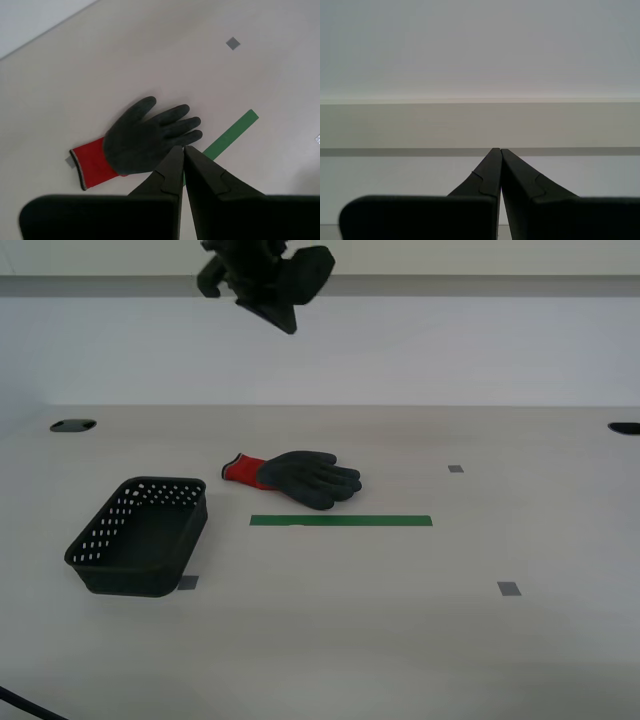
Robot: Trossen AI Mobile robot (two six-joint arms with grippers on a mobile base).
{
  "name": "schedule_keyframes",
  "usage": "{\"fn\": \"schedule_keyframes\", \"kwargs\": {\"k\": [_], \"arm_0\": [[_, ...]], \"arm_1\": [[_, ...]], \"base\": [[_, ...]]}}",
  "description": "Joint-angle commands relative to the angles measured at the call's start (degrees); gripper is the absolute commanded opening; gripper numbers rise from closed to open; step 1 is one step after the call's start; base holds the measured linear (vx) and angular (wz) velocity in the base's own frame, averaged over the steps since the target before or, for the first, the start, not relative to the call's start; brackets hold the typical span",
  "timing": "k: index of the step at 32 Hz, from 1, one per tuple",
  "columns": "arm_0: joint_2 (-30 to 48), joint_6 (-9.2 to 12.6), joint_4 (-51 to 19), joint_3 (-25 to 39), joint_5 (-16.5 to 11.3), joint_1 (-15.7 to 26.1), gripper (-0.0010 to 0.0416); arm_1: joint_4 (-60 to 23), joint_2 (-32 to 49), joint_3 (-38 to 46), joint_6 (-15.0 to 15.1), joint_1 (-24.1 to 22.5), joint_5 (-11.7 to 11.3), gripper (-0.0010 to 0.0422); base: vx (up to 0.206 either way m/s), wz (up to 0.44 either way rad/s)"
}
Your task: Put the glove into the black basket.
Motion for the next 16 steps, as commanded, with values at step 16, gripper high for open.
{"fn": "schedule_keyframes", "kwargs": {"k": [16], "arm_0": [[-0.02, 0.00, 0.02, 0.04, 0.02, 0.02, 0.0001]], "arm_1": [[-7.72, 31.76, 23.39, 3.26, -5.79, 0.11, -0.0001]], "base": [[0.000, 0.000]]}}
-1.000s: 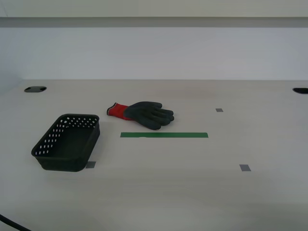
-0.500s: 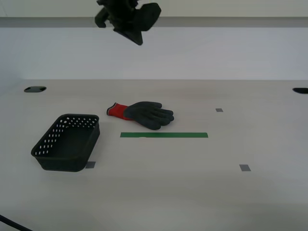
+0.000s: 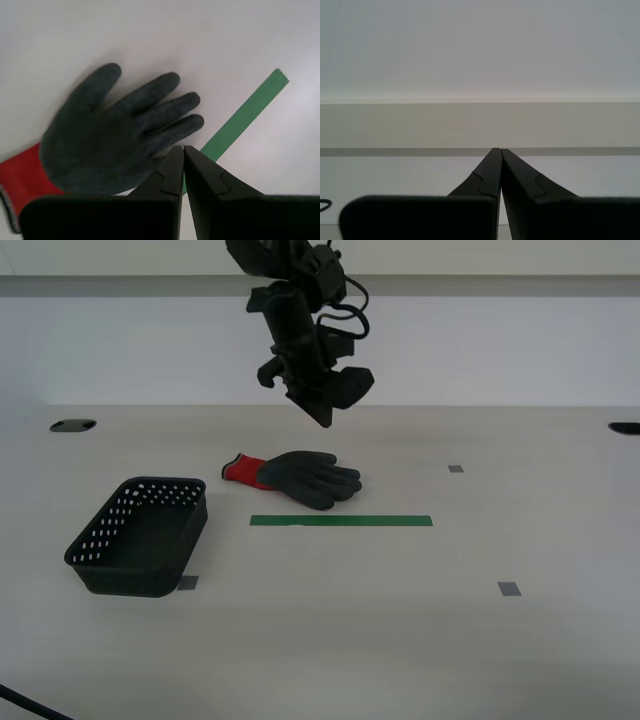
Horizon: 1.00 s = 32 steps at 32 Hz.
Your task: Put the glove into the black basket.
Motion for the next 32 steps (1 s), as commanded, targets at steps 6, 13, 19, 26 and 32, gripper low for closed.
{"fn": "schedule_keyframes", "kwargs": {"k": [6, 13, 19, 26, 32], "arm_0": [[-0.02, 0.00, 0.00, 0.04, 0.02, 0.02, 0.0001], [-0.02, 0.00, -0.02, 0.04, 0.02, 0.02, 0.0001], [-0.02, 0.00, -0.02, 0.04, 0.02, 0.02, 0.0001], [-0.02, 0.00, -0.07, 0.04, 0.02, 0.02, 0.0001], [-0.02, 0.00, -0.31, 0.04, 0.00, 0.02, 0.0000]], "arm_1": [[-2.84, 11.30, 11.19, 4.17, -3.10, -0.35, -0.0001], [-12.55, 21.00, 26.51, 14.25, -3.78, -5.44, -0.0001], [-7.96, 21.00, 26.29, 6.23, -3.48, -11.10, -0.0001], [-10.69, 21.00, 24.83, -7.30, 0.39, -12.55, -0.0001], [-12.04, 21.00, 22.47, -7.58, 5.92, -6.91, 0.0000]], "base": [[0.000, 0.000], [0.000, 0.000], [0.000, 0.000], [0.000, 0.000], [0.000, 0.000]]}}
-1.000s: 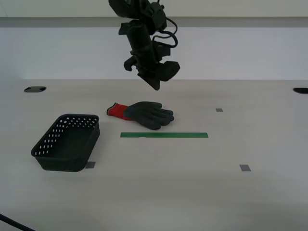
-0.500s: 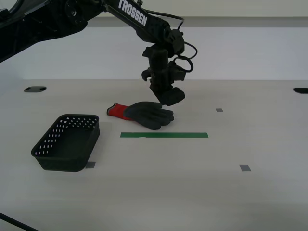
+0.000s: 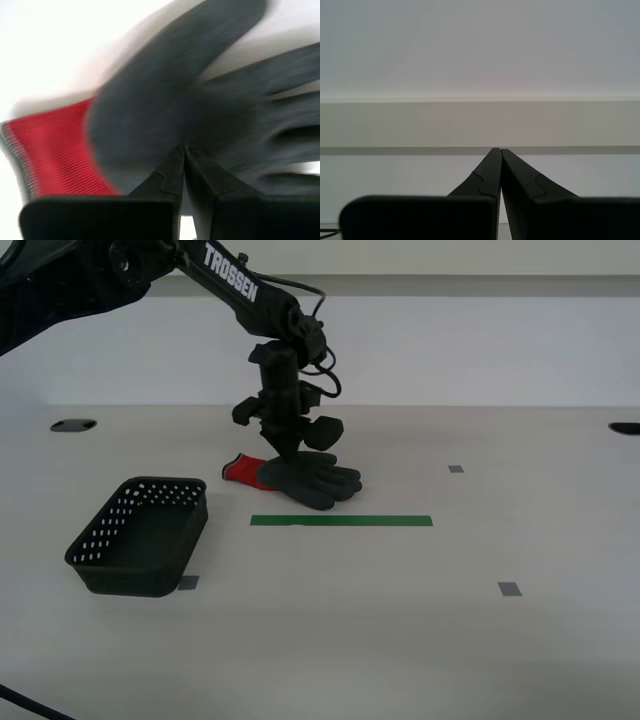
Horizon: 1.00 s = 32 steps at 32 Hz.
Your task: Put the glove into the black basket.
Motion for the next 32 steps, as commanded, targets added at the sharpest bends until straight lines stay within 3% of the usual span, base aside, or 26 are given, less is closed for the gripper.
{"fn": "schedule_keyframes", "kwargs": {"k": [1, 7, 9, 10, 15, 16, 17, 19, 20, 22, 26, 30, 32], "arm_0": [[-0.02, 0.02, -0.11, 0.04, 0.00, 0.04, 0.0001], [-0.02, 0.02, -0.20, 0.04, 0.00, 0.04, 0.0001], [-0.02, 0.02, -0.22, 0.04, 0.00, 0.04, 0.0000], [-0.02, 0.02, -0.22, 0.04, 0.00, 0.02, 0.0001], [-0.02, 0.02, -0.26, 0.04, 0.00, 0.04, 0.0001], [-0.02, 0.02, -0.28, 0.04, 0.00, 0.04, 0.0001], [-0.02, 0.04, -0.31, 0.04, 0.00, 0.02, 0.0001], [-0.02, 0.02, -0.33, 0.04, 0.00, 0.02, 0.0001], [-0.02, 0.02, -0.33, 0.04, 0.00, 0.04, 0.0001], [-0.02, 0.02, -0.50, 0.04, 0.00, 0.04, 0.0001], [-0.02, 0.02, -0.55, 0.04, 0.00, 0.02, 0.0001], [-0.02, 0.02, -0.76, 0.04, 0.00, 0.04, 0.0001], [-0.02, 0.02, -0.74, 0.04, 0.00, 0.02, 0.0001]], "arm_1": [[-0.59, 0.04, 0.00, -0.24, 1.14, 4.59, 0.0000], [-0.90, 0.02, 0.00, -1.86, 0.42, 8.92, 0.0004], [-0.94, 0.02, 0.00, -2.78, 0.37, 11.65, 0.0029], [-1.05, 0.02, 0.00, -2.78, 0.35, 11.61, 0.0040], [-2.56, 0.02, 0.00, -4.28, 0.22, 11.56, 0.0167], [-3.54, 0.02, -0.07, -4.26, -0.13, 11.47, 0.0226], [-3.32, 0.02, -0.39, -4.28, -0.35, 11.21, 0.0252], [-2.89, 0.02, -0.85, -4.26, -0.79, 8.15, 0.0285], [-2.89, 0.02, -0.90, -4.26, -1.18, 4.98, 0.0304], [-2.73, 0.57, -1.03, -4.28, -1.55, 3.50, 0.0321], [-1.68, 1.68, -1.88, -5.29, -2.25, 3.41, 0.0317], [-1.29, 2.69, -1.95, -5.81, -2.71, -0.83, 0.0282], [-1.29, 2.67, -1.95, -5.86, -2.71, -1.46, 0.0269]], "base": [[0.000, 0.000], [0.000, 0.000], [0.000, 0.000], [0.000, 0.000], [0.000, 0.000], [0.000, 0.000], [0.000, 0.000], [0.000, 0.000], [0.000, 0.000], [0.000, 0.000], [0.000, 0.000], [0.000, 0.000], [0.000, 0.000]]}}
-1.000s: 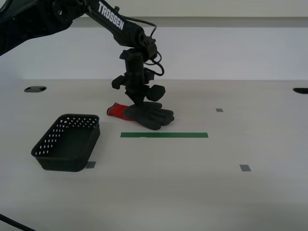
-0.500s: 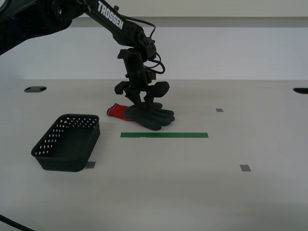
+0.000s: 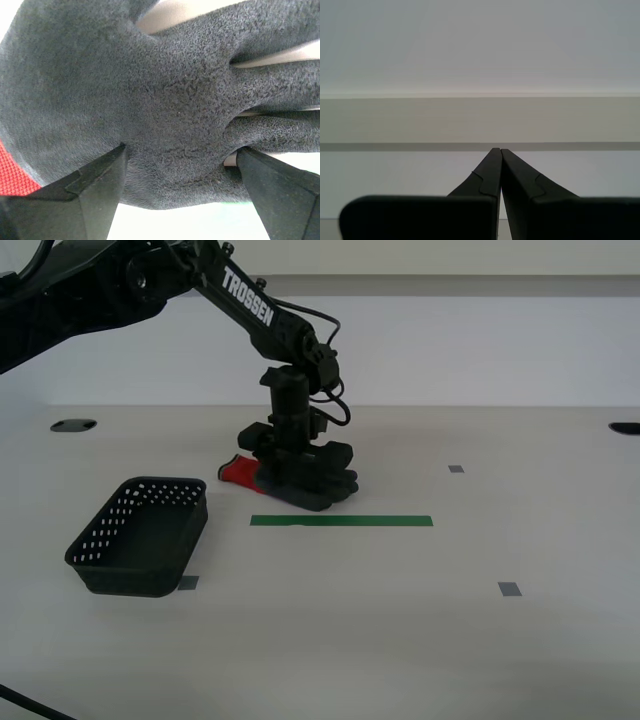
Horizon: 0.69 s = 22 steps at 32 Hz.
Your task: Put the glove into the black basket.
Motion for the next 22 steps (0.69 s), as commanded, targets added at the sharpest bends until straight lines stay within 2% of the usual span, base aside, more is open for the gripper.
{"fn": "schedule_keyframes", "kwargs": {"k": [1, 2, 3, 5, 7, 10, 14, 16, 22], "arm_0": [[-0.02, 0.00, 0.17, 0.04, 0.00, 0.00, 0.0001], [-0.02, 0.00, 0.17, 0.04, 0.00, 0.00, 0.0001], [-0.02, 0.00, 0.15, 0.04, 0.00, 0.00, 0.0000], [-0.02, 0.00, 0.15, 0.04, 0.00, 0.00, 0.0001], [-0.02, 0.00, 0.17, 0.04, 0.00, 0.00, 0.0001], [-0.02, 0.00, 0.17, 0.04, 0.00, -0.02, 0.0001], [-0.02, 0.00, 0.17, 0.04, 0.00, -0.02, 0.0000], [-0.02, 0.00, 0.15, 0.04, 0.00, 0.00, 0.0001], [-0.02, 0.00, 0.24, 0.04, 0.00, 0.00, 0.0000]], "arm_1": [[-0.26, 0.04, 0.02, -0.22, -0.07, -2.03, 0.0255], [-0.28, 0.00, 0.02, -0.22, -0.07, -2.84, 0.0234], [-0.37, 0.00, 0.02, -0.13, -0.04, -3.52, 0.0180], [-0.31, 0.00, 0.04, 0.22, -0.04, -3.48, 0.0087], [-0.33, 0.00, 0.04, 1.09, -0.04, -3.37, 0.0018], [-0.74, 0.00, 0.04, 2.29, -0.07, -2.97, -0.0004], [-2.47, -0.07, 0.59, 3.17, -0.09, -2.95, -0.0001], [-5.05, -0.48, 1.55, 5.05, -0.09, -2.97, -0.0001], [-7.52, -6.86, 2.05, 8.20, -0.09, -2.82, -0.0001]], "base": [[0.000, 0.000], [0.000, 0.000], [0.000, 0.000], [0.000, 0.000], [0.000, 0.000], [0.000, 0.000], [0.000, 0.000], [0.000, 0.000], [0.000, 0.000]]}}
